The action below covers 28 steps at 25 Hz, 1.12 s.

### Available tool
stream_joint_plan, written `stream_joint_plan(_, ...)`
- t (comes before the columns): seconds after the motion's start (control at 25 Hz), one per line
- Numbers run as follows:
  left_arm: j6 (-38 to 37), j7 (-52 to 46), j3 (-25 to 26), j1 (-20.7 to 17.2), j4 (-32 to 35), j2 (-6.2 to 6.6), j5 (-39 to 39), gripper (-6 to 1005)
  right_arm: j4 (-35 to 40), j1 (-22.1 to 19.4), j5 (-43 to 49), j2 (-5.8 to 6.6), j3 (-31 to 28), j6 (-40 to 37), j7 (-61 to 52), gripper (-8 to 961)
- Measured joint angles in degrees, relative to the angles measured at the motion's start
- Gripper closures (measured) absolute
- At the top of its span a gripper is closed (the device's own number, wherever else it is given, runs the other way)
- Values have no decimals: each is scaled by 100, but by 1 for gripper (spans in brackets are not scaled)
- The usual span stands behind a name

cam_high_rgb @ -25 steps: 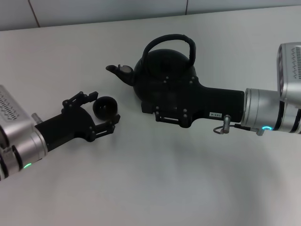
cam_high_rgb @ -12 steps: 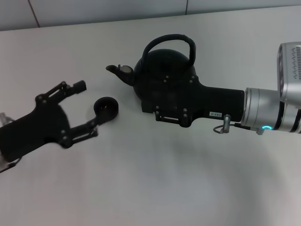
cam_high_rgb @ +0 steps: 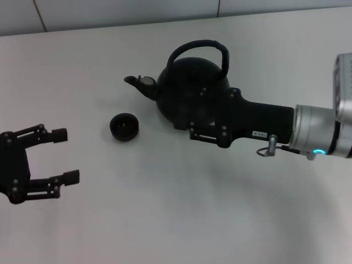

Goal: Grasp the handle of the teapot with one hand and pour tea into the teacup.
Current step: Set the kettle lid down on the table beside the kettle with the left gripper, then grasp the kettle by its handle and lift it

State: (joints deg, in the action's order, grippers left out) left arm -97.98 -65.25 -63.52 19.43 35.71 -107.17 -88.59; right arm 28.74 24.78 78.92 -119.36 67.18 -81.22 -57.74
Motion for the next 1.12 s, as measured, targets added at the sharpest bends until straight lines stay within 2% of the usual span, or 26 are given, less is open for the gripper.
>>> stream_joint_plan(0.08,28,-12,159,23,52,-40,-302,133,28,-152,1,-6,-196,2,0,380)
stream_joint_plan(0.28,141,46,208,34,59,-144,-364,136,77,-442,0,-11,-691,1,0,380)
stream_joint_plan(0.48,174,48,212,67,63,-150,-373,136,238,-767,0,-16,-1199,0,9,381)
stream_joint_plan(0.68,195,48,215,80,67,-149,-378,136,289,-919,0,-21,-1480,-11,17,381)
stream_joint_plan(1.12,317,48,227,111,68,-168,-499,136,192,-736,-216,-29,-1519,561,17,382)
